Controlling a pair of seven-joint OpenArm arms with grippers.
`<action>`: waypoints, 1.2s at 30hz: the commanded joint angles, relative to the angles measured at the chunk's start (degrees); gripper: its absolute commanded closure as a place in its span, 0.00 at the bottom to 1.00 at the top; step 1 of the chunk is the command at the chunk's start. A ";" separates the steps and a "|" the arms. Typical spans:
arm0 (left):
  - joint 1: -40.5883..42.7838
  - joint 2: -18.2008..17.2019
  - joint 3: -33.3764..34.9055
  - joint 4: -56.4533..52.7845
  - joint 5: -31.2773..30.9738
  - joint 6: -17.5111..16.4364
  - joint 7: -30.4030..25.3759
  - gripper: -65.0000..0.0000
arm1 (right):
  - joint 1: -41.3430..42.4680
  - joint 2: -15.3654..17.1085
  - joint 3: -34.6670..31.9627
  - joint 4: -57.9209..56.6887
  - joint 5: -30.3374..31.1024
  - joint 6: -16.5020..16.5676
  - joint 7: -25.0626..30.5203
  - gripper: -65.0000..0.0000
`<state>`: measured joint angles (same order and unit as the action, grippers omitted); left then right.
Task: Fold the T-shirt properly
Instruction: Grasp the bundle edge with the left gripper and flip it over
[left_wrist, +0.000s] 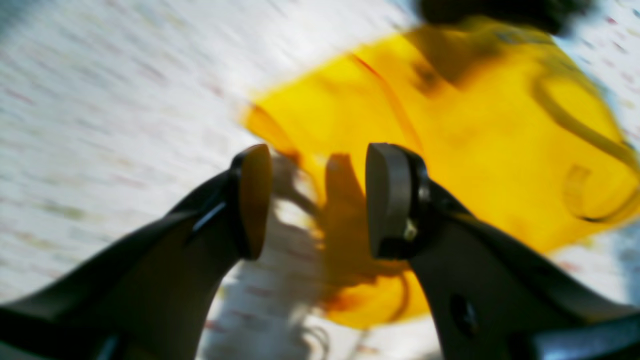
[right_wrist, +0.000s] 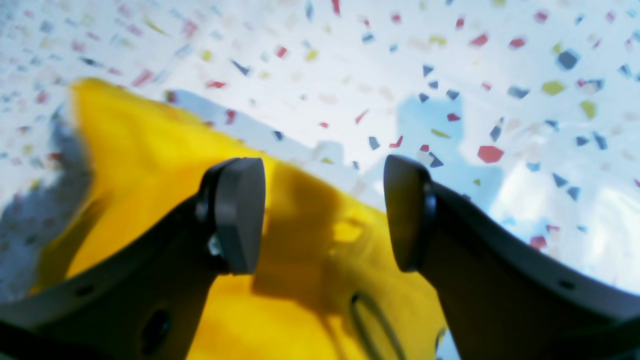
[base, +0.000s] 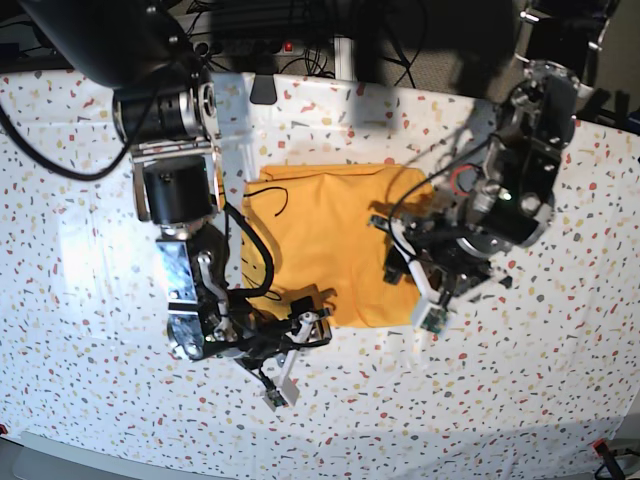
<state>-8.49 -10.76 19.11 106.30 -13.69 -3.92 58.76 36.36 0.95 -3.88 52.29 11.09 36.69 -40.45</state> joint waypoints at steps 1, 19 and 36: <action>-0.17 1.73 -0.20 0.85 -0.55 -0.70 -1.68 0.54 | 3.17 0.66 0.13 -1.88 0.15 0.28 2.14 0.43; 12.74 8.20 -0.20 -10.64 -1.07 -6.86 -12.83 0.54 | 5.03 3.02 0.13 -10.84 -1.49 -0.11 -1.18 0.43; 2.14 8.02 -0.22 -30.14 6.84 -6.86 -16.94 0.54 | 3.58 11.21 0.13 -9.16 20.11 3.31 -17.55 0.43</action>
<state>-6.35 -2.66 18.85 76.75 -7.49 -11.90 37.93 37.93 11.92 -3.84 42.09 30.28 39.31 -58.22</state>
